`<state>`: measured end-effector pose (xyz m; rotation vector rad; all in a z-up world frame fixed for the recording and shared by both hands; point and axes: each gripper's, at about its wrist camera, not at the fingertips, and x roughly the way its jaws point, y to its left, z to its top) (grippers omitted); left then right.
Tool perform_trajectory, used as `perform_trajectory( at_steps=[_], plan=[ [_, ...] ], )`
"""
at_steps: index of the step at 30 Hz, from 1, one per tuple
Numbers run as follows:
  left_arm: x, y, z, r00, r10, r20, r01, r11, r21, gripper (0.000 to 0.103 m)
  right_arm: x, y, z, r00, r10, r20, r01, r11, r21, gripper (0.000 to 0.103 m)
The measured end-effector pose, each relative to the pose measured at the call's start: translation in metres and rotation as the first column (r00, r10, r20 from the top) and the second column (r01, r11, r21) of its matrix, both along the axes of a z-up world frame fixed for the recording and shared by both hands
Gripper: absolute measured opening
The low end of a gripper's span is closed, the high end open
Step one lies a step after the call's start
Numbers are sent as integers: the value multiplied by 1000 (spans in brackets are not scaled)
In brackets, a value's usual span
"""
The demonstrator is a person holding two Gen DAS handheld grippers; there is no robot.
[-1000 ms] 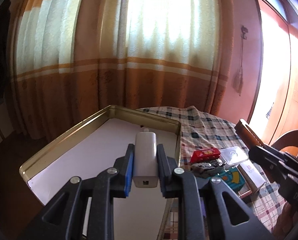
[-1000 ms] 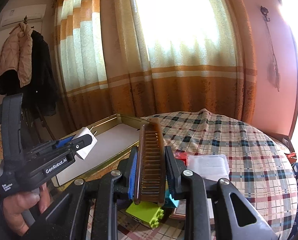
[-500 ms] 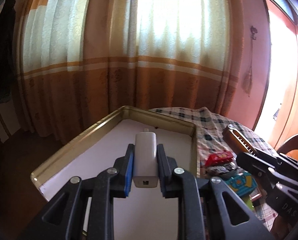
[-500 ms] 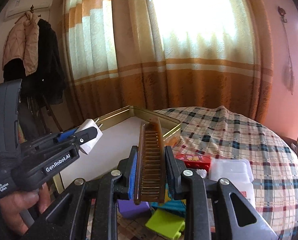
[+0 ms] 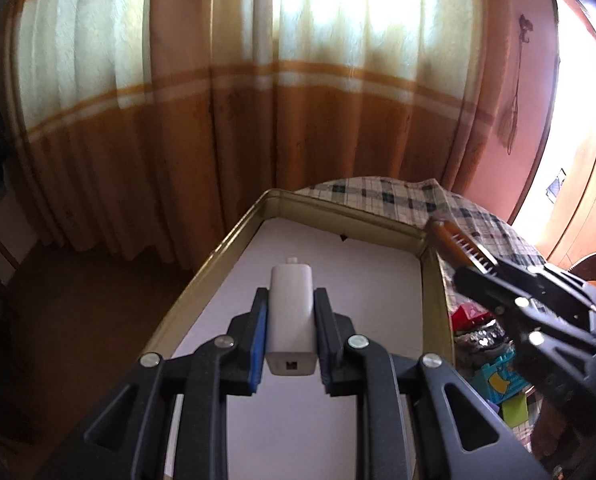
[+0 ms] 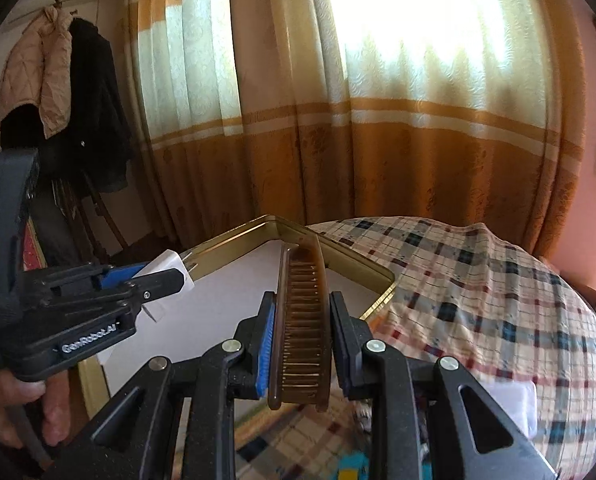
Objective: Organize rigid objects
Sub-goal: 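Lift and carry the power bank and comb over the gold tin with both tools, then lower both held items into the tin and open both tools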
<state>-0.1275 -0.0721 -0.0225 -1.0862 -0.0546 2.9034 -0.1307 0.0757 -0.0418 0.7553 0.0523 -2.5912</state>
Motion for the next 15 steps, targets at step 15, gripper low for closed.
perform_trajectory(
  at_steps=[15],
  plan=[
    [-55, -2, -7, 986, -2, 164, 11, 998, -56, 20, -36, -35, -19, 995, 33, 96, -43, 995, 95, 28]
  ],
)
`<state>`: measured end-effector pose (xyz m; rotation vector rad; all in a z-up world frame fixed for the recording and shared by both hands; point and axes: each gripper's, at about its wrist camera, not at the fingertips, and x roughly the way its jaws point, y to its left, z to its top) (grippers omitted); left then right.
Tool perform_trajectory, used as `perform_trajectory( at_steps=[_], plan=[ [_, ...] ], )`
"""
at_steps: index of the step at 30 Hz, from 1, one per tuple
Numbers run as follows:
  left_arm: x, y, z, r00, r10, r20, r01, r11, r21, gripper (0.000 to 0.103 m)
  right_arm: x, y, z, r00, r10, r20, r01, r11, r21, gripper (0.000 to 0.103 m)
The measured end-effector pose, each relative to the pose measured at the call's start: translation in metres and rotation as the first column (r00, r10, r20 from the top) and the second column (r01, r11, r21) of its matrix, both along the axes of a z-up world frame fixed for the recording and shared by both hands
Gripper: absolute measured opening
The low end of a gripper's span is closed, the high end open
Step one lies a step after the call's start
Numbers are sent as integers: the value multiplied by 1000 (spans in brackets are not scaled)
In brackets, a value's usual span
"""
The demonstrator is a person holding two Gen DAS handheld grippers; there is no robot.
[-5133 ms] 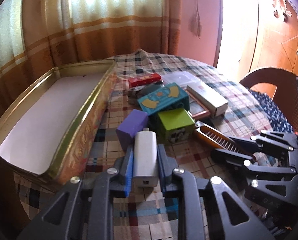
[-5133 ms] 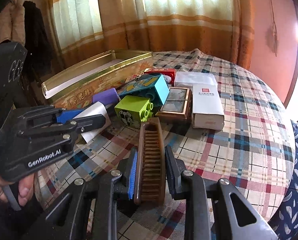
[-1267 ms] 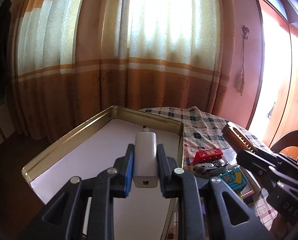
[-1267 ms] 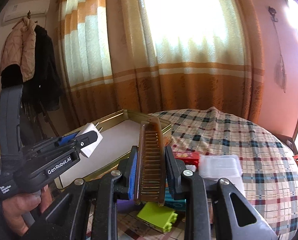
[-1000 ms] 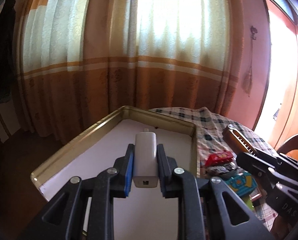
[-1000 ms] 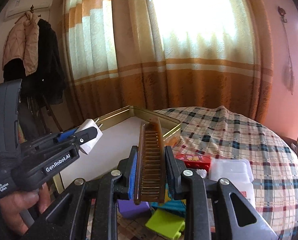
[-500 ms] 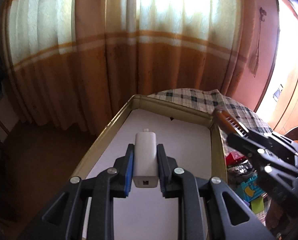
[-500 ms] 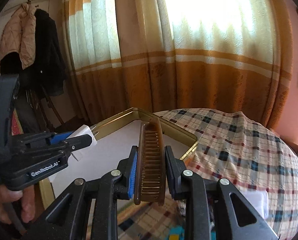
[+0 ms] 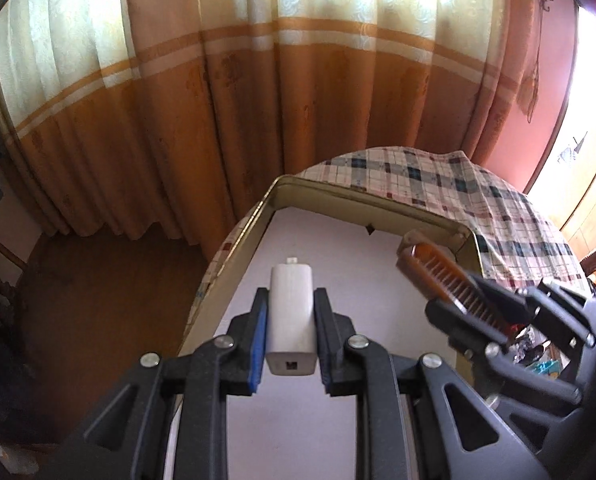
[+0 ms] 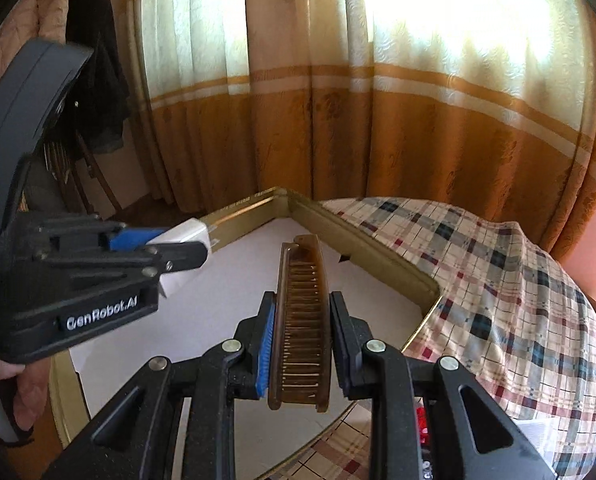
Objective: Organize rigid objects
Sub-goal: 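Lower both held items into the tin and open both tools, then move both tools back toward the items on the table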
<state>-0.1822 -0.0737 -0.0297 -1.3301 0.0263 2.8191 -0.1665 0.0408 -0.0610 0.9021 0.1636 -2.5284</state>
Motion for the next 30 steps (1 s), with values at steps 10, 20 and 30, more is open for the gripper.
perform_trajectory(
  at_steps=[10, 20, 30],
  plan=[
    [-15, 7, -9, 999, 0, 49, 2, 1000, -28, 20, -7, 1, -9, 999, -6, 36, 5, 1000, 20, 28],
    [-20, 4, -7, 999, 44, 27, -41, 995, -89, 34, -7, -2, -8, 999, 11, 38, -11, 1000, 10, 30],
    [48, 6, 23, 987, 61, -151, -63, 998, -10, 69, 42, 38, 9, 1000, 12, -16, -13, 998, -62, 53]
  ],
)
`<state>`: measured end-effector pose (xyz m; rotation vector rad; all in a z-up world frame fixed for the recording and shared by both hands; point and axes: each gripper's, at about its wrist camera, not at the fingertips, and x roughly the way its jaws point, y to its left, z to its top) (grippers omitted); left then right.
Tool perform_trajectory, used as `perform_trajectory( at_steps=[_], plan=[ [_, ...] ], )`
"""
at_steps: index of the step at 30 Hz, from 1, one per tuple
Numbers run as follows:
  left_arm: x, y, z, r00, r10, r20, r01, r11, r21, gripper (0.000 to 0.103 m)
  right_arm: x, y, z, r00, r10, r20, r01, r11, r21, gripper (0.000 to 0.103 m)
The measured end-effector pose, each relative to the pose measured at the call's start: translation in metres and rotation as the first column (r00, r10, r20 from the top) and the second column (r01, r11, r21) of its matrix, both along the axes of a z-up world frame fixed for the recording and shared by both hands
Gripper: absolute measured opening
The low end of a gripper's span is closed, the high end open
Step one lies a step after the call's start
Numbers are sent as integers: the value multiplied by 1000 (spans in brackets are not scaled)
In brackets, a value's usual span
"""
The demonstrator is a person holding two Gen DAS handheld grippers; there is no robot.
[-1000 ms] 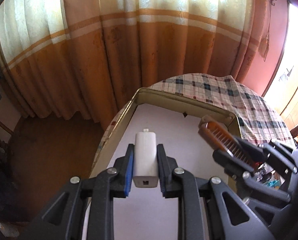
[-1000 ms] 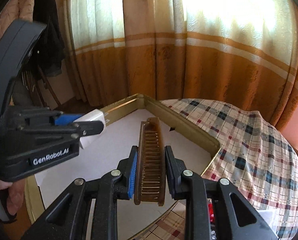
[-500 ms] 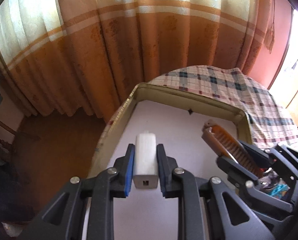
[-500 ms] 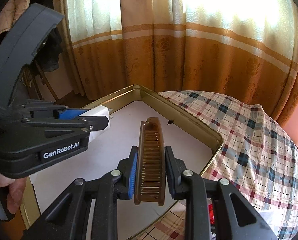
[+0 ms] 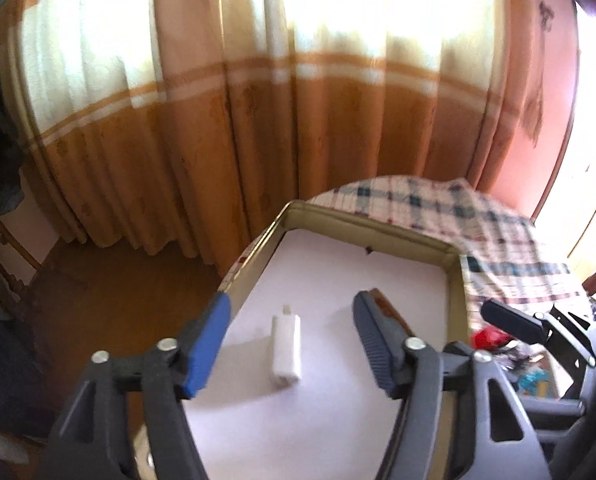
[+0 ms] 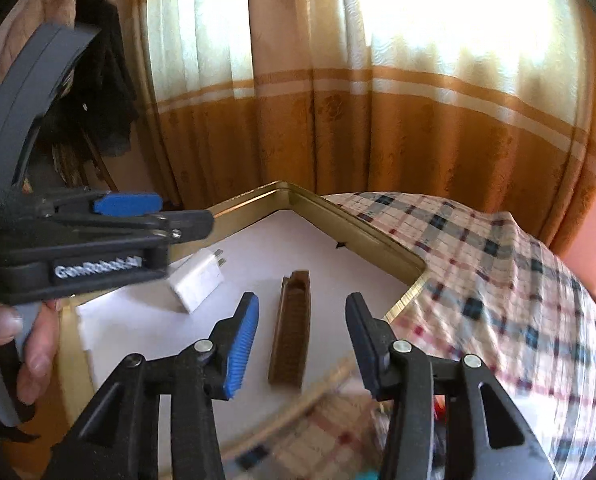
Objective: Organize rigid objects
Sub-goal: 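Move both tools back toward the items on the table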
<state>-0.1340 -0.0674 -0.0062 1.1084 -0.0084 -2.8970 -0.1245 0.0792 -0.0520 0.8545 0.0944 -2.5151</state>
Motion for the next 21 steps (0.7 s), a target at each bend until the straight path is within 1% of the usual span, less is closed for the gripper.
perform_trajectory(
  at_steps=[1, 2, 3, 5, 8, 11, 14, 18, 19, 21],
  plan=[
    [12, 3, 2, 1000, -4, -28, 4, 1000, 1, 72, 11, 13, 3, 1000, -13, -4, 13, 1000, -10, 55],
    [22, 8, 4, 999, -10, -47, 10, 1000, 0, 73, 19, 23, 4, 1000, -25, -7, 25, 999, -21, 58],
    [31, 13, 4, 998, -20, -63, 20, 1000, -1, 73, 27, 34, 6, 999, -38, -9, 38, 999, -33, 62],
    [50, 26, 3, 995, -42, -87, 43, 999, 8, 73, 42, 60, 6, 996, -86, -11, 85, 995, -46, 65],
    [67, 45, -3, 992, -74, -97, 77, 997, 23, 73, 63, 97, 3, 987, -161, 1, 161, 985, -57, 66],
    [78, 62, -8, 990, -96, -106, 98, 995, 17, 73, 78, 126, -2, 976, -220, 11, 220, 973, -74, 67],
    [90, 83, -16, 985, -136, -111, 138, 990, 11, 73, 89, 147, -7, 965, -263, 18, 264, 961, -86, 67],
    [103, 101, -29, 978, -180, -102, 182, 983, 10, 73, 90, 159, -15, 954, -298, 28, 300, 950, -90, 67],
    [105, 104, -32, 977, -191, -97, 193, 981, 11, 72, 91, 161, -18, 952, -305, 28, 306, 948, -91, 67],
    [112, 108, -37, 974, -206, -97, 208, 978, 11, 65, 92, 163, -24, 950, -309, 38, 312, 946, -89, 67]
  ],
)
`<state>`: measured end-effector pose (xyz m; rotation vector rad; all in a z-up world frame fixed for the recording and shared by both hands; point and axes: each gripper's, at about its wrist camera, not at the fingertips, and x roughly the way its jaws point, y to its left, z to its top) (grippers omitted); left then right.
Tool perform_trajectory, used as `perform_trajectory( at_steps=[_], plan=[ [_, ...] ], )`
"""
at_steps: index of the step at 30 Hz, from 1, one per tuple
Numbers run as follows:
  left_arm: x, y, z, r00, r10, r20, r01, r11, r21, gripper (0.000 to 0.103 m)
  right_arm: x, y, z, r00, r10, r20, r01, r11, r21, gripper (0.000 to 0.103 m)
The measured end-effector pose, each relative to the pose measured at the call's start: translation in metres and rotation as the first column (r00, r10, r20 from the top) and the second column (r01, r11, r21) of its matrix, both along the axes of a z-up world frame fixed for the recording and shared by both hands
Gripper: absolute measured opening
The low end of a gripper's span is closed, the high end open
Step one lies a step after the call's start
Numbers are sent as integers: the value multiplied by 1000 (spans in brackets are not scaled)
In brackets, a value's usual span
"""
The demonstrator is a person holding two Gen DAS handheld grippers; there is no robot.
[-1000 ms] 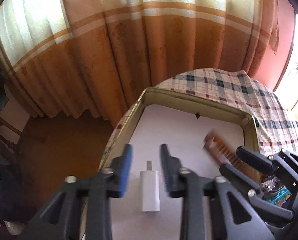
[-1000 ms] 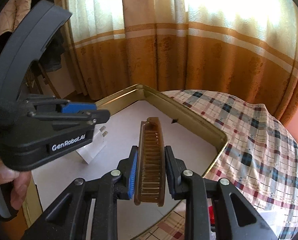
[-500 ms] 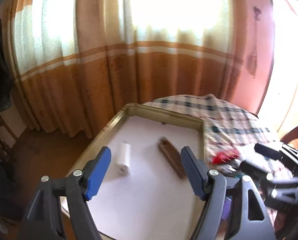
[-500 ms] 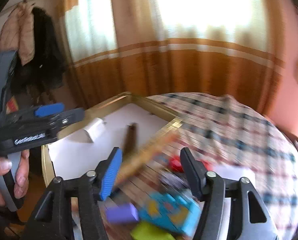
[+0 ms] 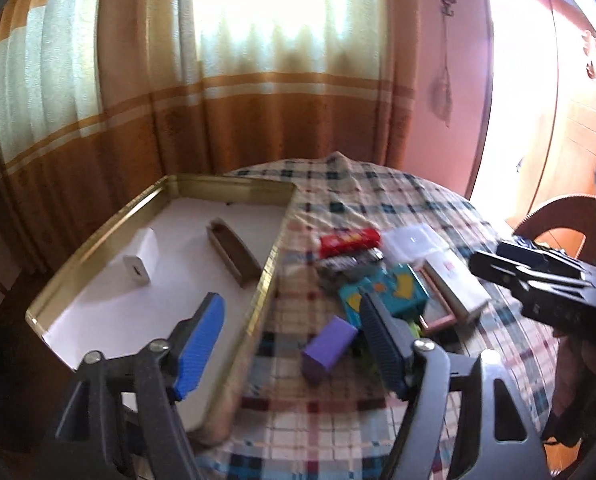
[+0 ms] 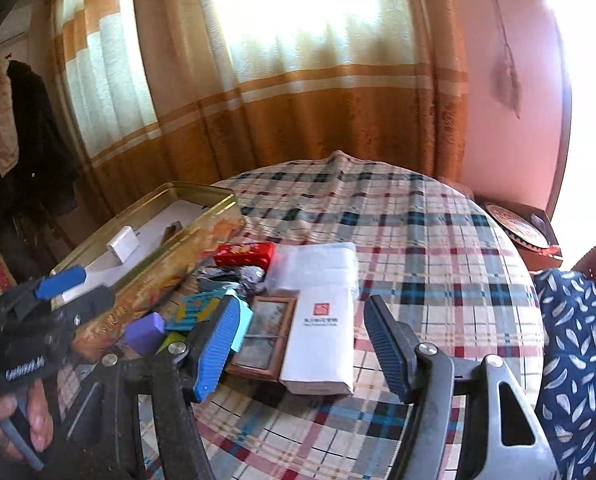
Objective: Organize rigid objects
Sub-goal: 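Move both tools back toward the items on the table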
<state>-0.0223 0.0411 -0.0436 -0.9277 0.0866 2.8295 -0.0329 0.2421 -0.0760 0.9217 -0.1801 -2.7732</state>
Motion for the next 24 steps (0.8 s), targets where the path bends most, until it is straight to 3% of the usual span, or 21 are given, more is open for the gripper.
perform_trajectory(
  at_steps=[2, 7, 11, 15, 24],
  plan=[
    [1, 4, -4, 1000, -22, 12, 22, 1000, 7, 60, -1, 1, -6, 1000, -1, 8, 1, 1000, 5, 67],
    [8, 20, -10, 996, -92, 14, 93, 996, -5, 56, -2, 3, -12, 1000, -17, 0, 17, 1000, 10, 67],
    [3, 21, -18, 991, -123, 50, 122, 992, 10, 40, -5, 9, -15, 1000, -13, 22, 14, 999, -33, 67],
    [-1, 20, -25, 987, -138, 85, 136, 990, 34, 38, -9, 12, -20, 998, -9, 56, 12, 998, -59, 67],
    [-5, 20, -24, 983, -164, 81, 162, 986, 35, 38, -10, 6, -24, 997, 3, 82, 0, 999, -34, 67]
  ],
)
